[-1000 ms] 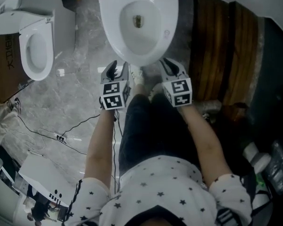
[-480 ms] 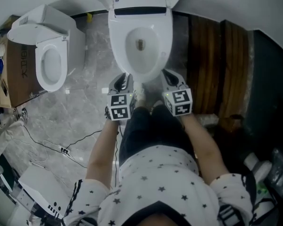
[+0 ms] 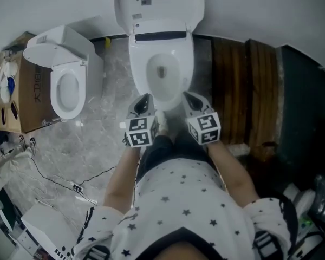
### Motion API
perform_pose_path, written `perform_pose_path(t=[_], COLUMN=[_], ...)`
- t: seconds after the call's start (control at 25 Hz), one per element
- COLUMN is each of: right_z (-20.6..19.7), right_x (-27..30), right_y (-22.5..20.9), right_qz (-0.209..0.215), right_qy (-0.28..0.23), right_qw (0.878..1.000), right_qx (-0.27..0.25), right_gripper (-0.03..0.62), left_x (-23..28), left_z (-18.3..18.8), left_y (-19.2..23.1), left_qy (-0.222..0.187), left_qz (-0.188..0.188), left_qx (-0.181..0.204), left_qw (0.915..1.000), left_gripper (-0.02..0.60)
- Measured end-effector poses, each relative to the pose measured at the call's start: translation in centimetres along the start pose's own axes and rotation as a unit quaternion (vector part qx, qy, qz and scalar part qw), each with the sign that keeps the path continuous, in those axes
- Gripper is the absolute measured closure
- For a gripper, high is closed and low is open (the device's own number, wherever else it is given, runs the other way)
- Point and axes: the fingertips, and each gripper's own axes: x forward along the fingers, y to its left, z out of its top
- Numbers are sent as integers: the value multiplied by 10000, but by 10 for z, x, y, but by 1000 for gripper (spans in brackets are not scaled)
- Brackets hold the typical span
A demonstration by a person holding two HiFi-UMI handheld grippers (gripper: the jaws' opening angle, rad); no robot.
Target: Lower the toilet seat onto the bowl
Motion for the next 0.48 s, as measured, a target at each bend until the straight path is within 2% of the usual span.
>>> perform_pose_path(t=[0.48], right_z=[54], right_x=[-32], right_y=[25], right_qz=[195], right_qy=[-460], right_qw=[9987], right_qx=[-82], right_gripper=[586], left_x=[-33], left_z=[54], left_y=[-24], left_qy=[-296], left_qz=[-463], left_qx=[119], left_qw=[9984], left_gripper=[581])
